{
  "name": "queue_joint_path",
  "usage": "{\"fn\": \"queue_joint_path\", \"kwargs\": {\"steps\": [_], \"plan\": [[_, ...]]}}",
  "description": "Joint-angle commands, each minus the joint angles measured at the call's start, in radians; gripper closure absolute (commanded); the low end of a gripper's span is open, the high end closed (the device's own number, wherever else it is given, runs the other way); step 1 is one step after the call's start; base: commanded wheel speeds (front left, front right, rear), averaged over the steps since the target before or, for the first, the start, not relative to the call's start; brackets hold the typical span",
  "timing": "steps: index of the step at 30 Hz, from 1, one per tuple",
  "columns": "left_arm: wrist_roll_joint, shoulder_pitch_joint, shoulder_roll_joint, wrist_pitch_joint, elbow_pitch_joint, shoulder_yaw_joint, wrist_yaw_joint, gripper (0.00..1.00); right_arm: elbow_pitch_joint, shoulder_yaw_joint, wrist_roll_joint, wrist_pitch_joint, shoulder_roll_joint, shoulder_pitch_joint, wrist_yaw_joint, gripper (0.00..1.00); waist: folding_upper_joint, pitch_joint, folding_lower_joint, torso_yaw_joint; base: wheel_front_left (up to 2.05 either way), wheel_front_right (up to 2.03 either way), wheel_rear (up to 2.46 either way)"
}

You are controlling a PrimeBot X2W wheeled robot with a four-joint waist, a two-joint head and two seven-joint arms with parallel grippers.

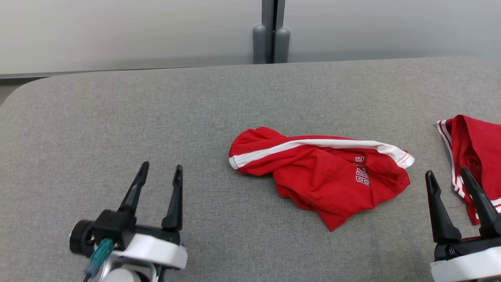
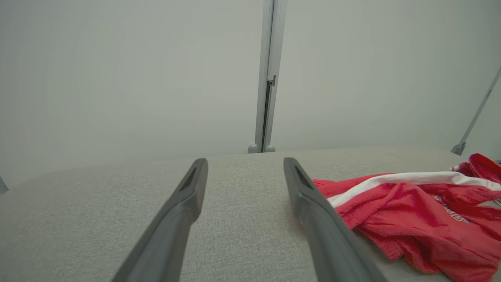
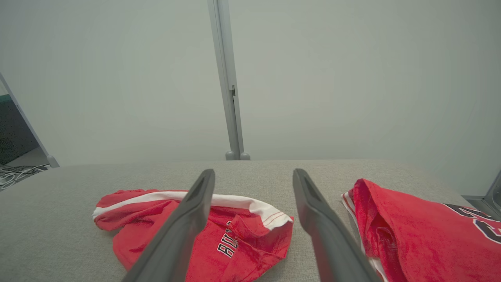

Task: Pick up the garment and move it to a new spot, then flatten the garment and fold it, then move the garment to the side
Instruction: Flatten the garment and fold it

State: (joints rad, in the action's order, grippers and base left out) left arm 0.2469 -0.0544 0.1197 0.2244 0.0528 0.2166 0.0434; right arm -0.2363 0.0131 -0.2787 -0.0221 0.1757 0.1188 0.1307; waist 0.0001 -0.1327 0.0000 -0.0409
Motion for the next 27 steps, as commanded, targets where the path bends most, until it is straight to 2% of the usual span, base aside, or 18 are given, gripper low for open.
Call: {"fn": "queue_joint_path", "kwargs": {"steps": [1, 8, 13, 22, 23, 24, 25, 27], "plan": [[0.003, -0.044, -0.002, -0.013, 0.008, 0.016, -0.013, 0.0, -0.006, 0.0, 0.003, -0.007, -0.001, -0.007, 0.0, 0.0, -0.0001, -0.011, 0.0, 0.002, 0.0, 0.0, 0.0], [0.075, -0.211, -0.046, -0.113, 0.116, 0.107, -0.093, 0.0, -0.008, -0.011, -0.01, -0.01, -0.014, -0.038, 0.0, 0.0, -0.0001, -0.065, 0.0, 0.038, 0.0, 0.0, 0.0], [0.138, -0.287, -0.054, -0.2, 0.26, 0.13, -0.106, 0.0, 0.001, -0.014, -0.016, -0.003, -0.02, -0.051, 0.0, 0.0, -0.0001, -0.099, 0.0, 0.071, 0.0, 0.0, 0.0], [0.257, -0.411, -0.063, -0.254, 0.526, 0.137, -0.138, 0.0, 0.03, -0.009, -0.033, 0.017, -0.022, -0.065, 0.0, 0.0, -0.0001, -0.147, 0.0, 0.106, 0.0, 0.0, 0.0], [0.267, -0.422, -0.064, -0.25, 0.538, 0.137, -0.141, 0.23, 0.033, -0.008, -0.034, 0.018, -0.022, -0.068, 0.0, 0.0, -0.0001, -0.15, 0.0, 0.108, 0.0, 0.0, 0.0], [0.272, -0.432, -0.065, -0.249, 0.553, 0.142, -0.143, 0.95, 0.037, -0.007, -0.037, 0.019, -0.023, -0.07, 0.0, 0.0, -0.0001, -0.153, 0.0, 0.109, 0.0, 0.0, 0.0], [0.276, -0.438, -0.065, -0.244, 0.563, 0.145, -0.146, 1.0, 0.041, -0.005, -0.039, 0.02, -0.022, -0.072, 0.0, 0.0, -0.0001, -0.155, 0.0, 0.11, 0.0, 0.0, 0.0], [0.279, -0.449, -0.065, -0.233, 0.579, 0.154, -0.148, 1.0, 0.053, 0.003, -0.046, 0.013, -0.02, -0.072, 0.0, 0.0, -0.0001, -0.159, 0.0, 0.109, 0.0, 0.0, 0.0]]}}
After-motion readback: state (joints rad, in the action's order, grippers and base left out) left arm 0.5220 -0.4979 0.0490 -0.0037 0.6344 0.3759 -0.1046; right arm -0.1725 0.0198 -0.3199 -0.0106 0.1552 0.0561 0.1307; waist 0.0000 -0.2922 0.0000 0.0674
